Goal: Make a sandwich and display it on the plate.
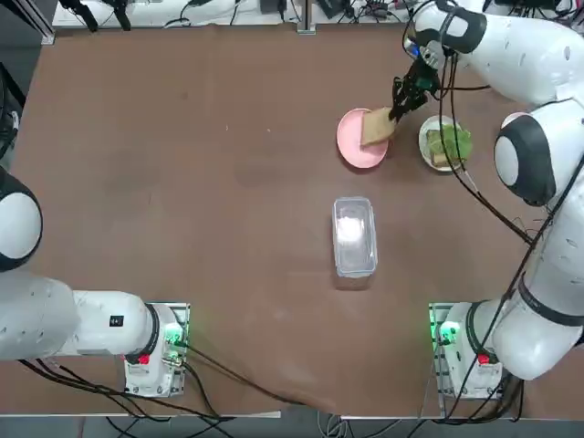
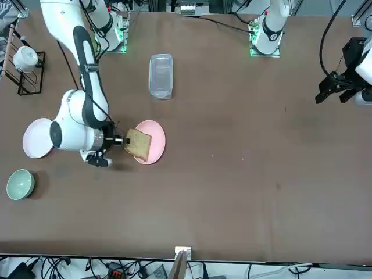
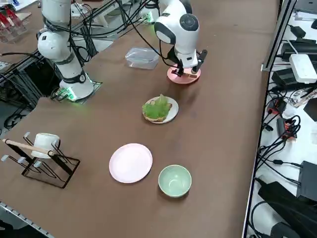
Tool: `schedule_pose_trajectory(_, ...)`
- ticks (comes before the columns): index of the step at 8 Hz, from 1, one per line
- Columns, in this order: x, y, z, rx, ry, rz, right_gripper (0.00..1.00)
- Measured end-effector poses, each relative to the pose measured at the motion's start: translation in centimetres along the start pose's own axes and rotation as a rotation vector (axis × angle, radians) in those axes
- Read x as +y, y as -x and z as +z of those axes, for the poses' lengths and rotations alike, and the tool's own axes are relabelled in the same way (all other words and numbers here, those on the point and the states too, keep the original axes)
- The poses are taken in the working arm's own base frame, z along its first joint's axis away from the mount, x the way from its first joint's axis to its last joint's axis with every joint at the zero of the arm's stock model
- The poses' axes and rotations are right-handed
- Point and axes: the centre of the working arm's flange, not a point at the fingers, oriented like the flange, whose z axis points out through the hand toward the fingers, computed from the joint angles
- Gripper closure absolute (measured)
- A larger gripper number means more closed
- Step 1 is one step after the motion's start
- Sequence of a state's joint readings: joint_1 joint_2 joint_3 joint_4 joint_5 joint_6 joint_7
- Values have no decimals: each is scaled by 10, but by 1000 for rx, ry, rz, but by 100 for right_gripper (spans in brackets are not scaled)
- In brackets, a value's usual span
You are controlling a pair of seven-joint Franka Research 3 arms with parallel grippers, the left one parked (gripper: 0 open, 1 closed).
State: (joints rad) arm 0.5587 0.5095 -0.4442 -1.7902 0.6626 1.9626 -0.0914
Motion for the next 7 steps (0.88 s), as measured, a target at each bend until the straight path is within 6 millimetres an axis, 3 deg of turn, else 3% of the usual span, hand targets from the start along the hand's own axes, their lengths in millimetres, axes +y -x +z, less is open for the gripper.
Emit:
schedule_pose_trajectory(5,28,12,-92,-40,-83,-11,94)
schedule_pose_trajectory(7,66,11,-114,-61,-119,-88,94)
